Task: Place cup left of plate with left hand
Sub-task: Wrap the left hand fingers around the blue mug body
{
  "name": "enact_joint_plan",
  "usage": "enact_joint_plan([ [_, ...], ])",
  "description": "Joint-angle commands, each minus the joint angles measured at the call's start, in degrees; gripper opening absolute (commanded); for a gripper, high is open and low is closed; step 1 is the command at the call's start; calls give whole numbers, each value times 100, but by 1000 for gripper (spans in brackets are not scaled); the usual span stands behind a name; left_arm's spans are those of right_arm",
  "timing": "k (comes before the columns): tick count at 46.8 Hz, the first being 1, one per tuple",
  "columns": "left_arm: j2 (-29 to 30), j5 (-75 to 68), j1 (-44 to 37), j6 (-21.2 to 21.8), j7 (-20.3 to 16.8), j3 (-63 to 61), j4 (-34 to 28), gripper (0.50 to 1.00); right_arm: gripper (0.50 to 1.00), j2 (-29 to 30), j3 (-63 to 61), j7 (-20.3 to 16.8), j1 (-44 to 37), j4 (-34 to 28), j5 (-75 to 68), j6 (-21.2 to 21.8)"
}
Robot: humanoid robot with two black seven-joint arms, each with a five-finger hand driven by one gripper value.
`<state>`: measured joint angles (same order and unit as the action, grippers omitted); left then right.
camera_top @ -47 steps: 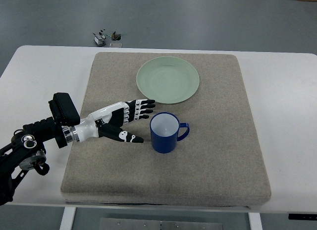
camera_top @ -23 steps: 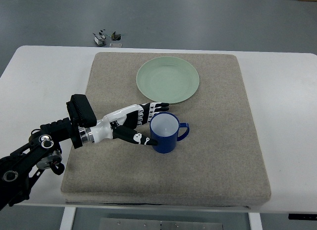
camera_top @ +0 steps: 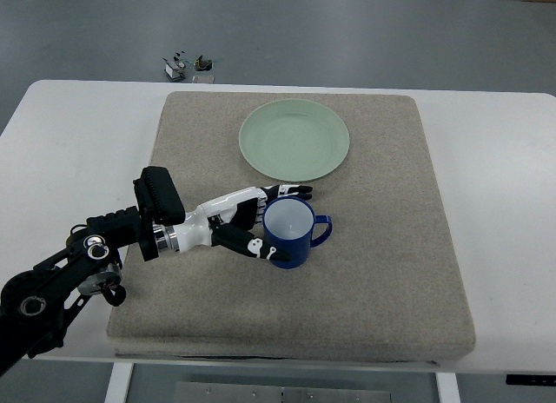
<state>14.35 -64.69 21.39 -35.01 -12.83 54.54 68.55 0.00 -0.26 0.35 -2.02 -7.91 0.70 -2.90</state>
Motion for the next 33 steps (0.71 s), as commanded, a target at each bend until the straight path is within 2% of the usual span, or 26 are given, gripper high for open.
enact_joint_plan([
  [1,6,1,15,1,0,4,0,990,934,0,0,0,0,0,0,0],
  [8,6,1,15,1,0,-4,0,969,934,0,0,0,0,0,0,0],
  [12,6,0,15,1,0,-4,0,904,934,0,0,0,0,0,0,0],
  [15,6,-26,15,1,0,-4,0,887,934,0,0,0,0,0,0,0],
  [17,6,-35,15,1,0,-4,0,844,934,0,0,0,0,0,0,0],
  [19,6,-35,15,1,0,-4,0,829,934,0,0,0,0,0,0,0],
  [29,6,-26,23,1,-9,-4,0,827,934,0,0,0,0,0,0,0],
  [33,6,-35,23,1,-9,-4,0,812,934,0,0,0,0,0,0,0],
])
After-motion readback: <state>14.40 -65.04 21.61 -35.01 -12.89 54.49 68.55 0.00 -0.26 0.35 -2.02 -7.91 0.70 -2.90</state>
